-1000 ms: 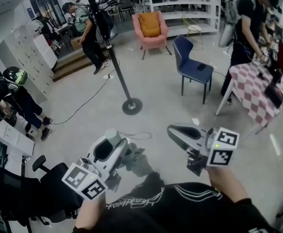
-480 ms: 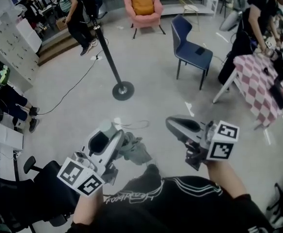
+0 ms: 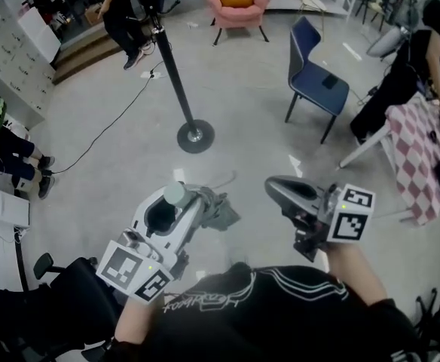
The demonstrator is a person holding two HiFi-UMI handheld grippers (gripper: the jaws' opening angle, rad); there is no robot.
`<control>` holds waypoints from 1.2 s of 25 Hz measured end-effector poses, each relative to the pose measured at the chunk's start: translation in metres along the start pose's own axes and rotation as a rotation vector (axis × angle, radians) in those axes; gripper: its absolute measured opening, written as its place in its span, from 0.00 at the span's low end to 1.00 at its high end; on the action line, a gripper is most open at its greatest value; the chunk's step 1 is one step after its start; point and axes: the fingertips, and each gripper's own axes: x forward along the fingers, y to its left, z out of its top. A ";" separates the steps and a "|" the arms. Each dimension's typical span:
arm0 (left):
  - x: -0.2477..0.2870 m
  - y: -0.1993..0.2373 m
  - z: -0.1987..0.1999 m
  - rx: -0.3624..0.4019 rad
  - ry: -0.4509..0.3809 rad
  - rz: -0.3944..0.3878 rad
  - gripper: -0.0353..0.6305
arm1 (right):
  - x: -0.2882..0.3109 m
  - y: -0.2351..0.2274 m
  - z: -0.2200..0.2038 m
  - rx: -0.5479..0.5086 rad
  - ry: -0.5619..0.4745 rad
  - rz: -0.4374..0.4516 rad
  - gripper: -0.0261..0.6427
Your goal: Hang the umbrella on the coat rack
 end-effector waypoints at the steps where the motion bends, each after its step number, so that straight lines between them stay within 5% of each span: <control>1: 0.004 0.009 0.004 0.002 0.000 -0.001 0.29 | 0.009 -0.003 0.006 -0.001 -0.002 0.004 0.06; 17: 0.098 0.116 0.039 -0.152 -0.073 0.056 0.29 | 0.084 -0.106 0.099 0.023 0.011 0.126 0.06; 30: 0.200 0.205 0.086 -0.112 -0.128 0.217 0.29 | 0.157 -0.209 0.199 0.048 0.074 0.269 0.06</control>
